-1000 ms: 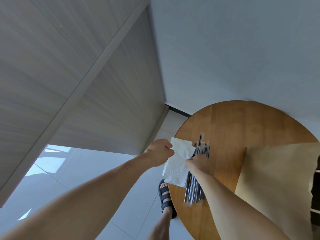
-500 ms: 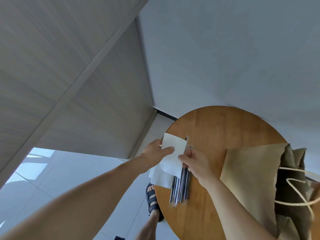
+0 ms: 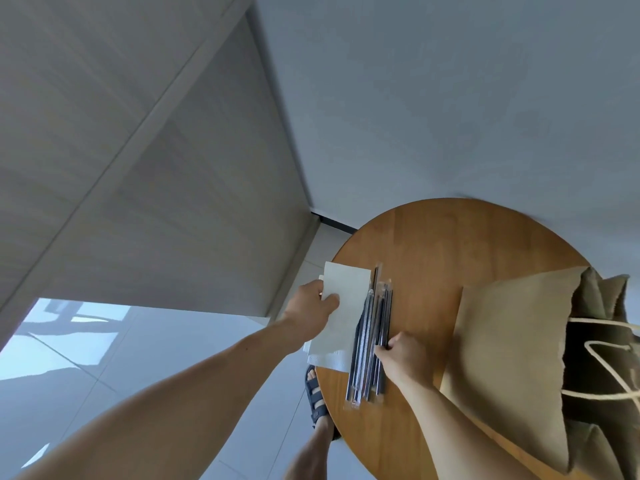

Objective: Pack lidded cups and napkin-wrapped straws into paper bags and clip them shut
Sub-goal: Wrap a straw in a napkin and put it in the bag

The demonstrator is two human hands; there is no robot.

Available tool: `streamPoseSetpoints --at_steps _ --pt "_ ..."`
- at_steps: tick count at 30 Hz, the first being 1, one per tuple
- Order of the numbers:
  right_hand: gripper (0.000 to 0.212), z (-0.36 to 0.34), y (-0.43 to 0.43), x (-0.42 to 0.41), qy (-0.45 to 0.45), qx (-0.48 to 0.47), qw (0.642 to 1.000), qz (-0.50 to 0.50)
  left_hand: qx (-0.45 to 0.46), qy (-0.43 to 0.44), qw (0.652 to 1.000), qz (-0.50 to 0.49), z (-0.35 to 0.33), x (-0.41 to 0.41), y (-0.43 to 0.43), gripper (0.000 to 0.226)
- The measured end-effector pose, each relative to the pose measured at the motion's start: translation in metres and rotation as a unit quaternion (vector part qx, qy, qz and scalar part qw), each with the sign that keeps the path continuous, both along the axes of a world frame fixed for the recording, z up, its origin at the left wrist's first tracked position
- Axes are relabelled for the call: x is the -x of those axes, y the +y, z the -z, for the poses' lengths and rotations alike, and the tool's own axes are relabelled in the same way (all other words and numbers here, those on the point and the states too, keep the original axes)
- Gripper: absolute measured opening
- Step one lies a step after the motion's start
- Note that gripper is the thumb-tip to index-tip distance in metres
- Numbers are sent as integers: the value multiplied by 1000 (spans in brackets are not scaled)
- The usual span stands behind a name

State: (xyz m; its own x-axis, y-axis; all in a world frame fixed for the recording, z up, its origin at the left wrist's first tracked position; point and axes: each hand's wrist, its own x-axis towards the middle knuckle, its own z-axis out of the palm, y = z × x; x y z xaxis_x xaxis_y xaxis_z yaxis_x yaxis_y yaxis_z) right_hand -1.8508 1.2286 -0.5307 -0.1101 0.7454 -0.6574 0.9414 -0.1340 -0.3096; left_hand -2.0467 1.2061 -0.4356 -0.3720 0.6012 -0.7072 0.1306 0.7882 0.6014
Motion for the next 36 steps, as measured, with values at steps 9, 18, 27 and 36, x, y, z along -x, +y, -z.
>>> streamPoseSetpoints --at_steps 9,18,27,36 --pt "31 -6 0 -9 -22 21 999 25 9 13 1000 20 -7 -9 5 21" --pt "16 -20 4 -23 37 34 996 74 -15 12 999 26 -28 -19 12 21" --pt "21 -4 -7 -15 63 3 993 95 -3 23 999 34 -24 -21 8 22" --pt "23 -40 1 -18 211 -70 957 185 -32 13 999 22 -30 -26 13 19"
